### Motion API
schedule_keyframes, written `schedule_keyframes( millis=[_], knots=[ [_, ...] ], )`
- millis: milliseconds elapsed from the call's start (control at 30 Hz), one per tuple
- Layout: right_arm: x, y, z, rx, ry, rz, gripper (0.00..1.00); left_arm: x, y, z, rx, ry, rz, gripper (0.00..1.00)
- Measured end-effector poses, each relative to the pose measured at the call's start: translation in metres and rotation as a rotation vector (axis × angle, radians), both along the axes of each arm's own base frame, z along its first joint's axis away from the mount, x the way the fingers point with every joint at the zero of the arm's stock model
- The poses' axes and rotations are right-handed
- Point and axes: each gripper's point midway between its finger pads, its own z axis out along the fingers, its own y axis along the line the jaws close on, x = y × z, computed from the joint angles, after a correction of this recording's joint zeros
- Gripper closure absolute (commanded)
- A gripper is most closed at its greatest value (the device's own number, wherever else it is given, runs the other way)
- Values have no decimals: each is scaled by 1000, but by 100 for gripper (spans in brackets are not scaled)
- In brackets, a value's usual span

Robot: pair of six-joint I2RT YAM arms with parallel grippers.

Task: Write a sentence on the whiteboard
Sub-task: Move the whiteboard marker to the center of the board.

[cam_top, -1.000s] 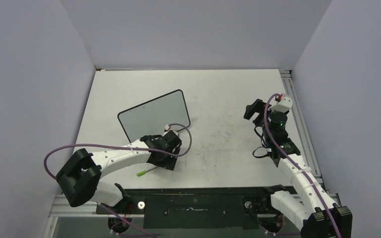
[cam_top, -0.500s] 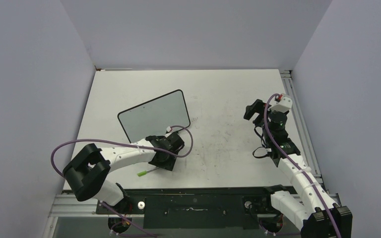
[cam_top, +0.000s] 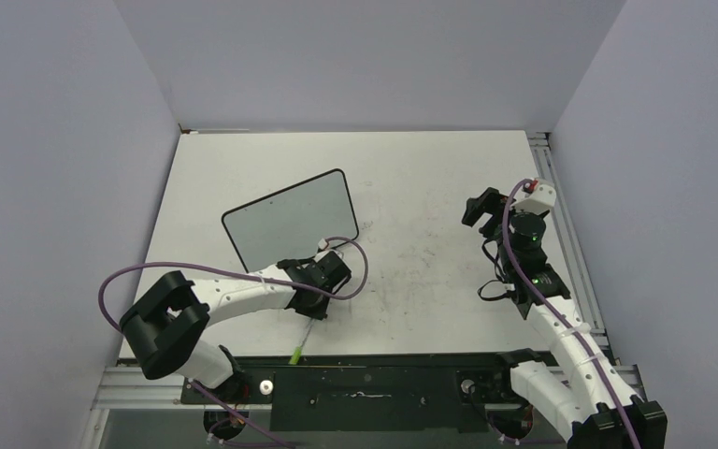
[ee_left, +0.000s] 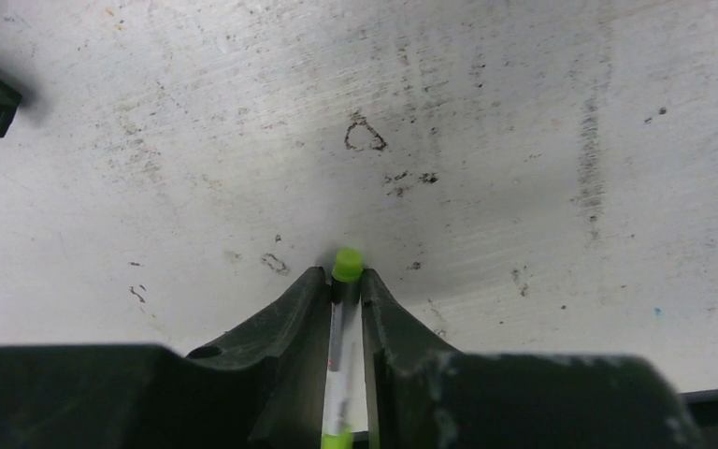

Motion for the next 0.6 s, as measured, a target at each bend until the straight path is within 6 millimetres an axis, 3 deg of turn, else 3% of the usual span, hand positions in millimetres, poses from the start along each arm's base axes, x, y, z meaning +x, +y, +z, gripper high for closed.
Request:
schedule_keyframes(
  millis=[233, 333, 600],
  knots=[
    [-1, 0, 1, -1, 3, -1, 10, 13, -14, 0, -44, -53, 0, 100],
    [-1, -1, 2, -2, 3, -1, 10, 20, -24, 0, -63, -79, -2, 100],
    [-2, -1, 0, -5, 14, -1, 10, 45, -72, 3, -143, -125, -7, 100]
  ],
)
